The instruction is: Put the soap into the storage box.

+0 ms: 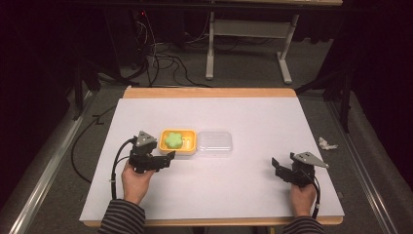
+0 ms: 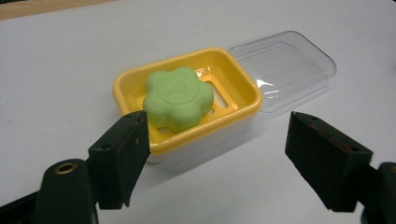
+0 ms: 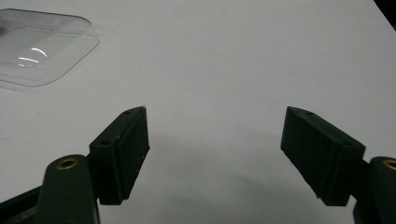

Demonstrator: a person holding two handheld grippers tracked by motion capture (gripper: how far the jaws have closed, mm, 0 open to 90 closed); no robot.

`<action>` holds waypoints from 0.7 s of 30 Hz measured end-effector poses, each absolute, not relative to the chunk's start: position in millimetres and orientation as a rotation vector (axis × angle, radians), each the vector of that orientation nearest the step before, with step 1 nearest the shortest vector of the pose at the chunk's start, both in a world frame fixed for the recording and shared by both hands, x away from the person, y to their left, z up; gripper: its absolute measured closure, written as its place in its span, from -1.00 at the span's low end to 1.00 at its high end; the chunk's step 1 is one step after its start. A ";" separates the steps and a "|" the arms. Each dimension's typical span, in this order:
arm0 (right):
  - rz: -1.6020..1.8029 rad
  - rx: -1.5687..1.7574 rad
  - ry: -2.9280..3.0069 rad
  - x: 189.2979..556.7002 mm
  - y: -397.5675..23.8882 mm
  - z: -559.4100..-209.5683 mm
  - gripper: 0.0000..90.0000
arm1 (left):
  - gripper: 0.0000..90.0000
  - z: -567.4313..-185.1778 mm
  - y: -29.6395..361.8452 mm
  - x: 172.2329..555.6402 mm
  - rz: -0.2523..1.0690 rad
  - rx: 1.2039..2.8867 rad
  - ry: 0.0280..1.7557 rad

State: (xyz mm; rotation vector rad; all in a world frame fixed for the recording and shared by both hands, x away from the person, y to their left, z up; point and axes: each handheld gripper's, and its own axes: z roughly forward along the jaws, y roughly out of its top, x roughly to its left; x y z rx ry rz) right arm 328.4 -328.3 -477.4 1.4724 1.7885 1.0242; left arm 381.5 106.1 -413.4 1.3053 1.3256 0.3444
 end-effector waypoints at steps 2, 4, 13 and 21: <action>1.023 1.471 1.790 328.5 -328.1 -477.4 -0.47 | -0.50 -413.8 105.1 379.3 0.344 1.307 1.322; 1.025 1.472 1.789 328.4 -328.3 -477.4 -0.47 | -0.50 -414.5 104.3 376.8 0.336 1.306 1.319; 1.024 1.470 1.789 328.3 -328.1 -477.3 -0.47 | -0.50 -415.0 100.1 368.3 0.293 1.311 1.314; 1.024 1.470 1.789 328.3 -328.2 -477.3 -0.47 | -0.50 -417.9 95.5 363.1 0.285 1.316 1.309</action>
